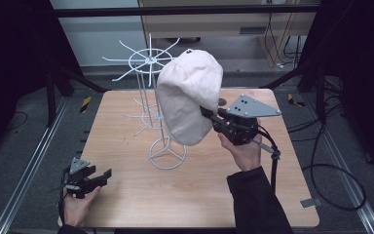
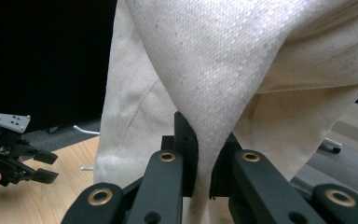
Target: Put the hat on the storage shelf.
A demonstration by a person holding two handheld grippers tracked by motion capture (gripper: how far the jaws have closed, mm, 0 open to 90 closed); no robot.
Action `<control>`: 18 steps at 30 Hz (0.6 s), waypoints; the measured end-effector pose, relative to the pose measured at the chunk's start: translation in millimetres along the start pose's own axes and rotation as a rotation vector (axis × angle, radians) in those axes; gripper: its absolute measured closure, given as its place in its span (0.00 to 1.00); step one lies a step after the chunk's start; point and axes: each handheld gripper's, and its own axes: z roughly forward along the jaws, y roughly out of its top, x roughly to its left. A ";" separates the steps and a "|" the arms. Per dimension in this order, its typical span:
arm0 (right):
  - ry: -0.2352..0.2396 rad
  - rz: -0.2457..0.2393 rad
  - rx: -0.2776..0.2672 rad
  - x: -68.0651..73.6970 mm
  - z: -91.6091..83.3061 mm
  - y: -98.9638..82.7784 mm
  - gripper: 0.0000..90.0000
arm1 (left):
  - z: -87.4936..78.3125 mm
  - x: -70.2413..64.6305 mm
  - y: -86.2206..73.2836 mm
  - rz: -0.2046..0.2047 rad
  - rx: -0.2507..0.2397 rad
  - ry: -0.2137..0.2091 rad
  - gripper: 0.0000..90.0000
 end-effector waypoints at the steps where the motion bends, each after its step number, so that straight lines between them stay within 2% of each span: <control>1: -0.001 0.001 0.003 0.4 0.9 -0.5 0.94 | -0.1 0.0 0.0 0.000 0.000 -0.001 0.36; 18: -0.021 0.009 0.037 1.7 10.8 -8.4 0.85 | 0.2 0.1 0.0 0.000 0.001 -0.001 0.36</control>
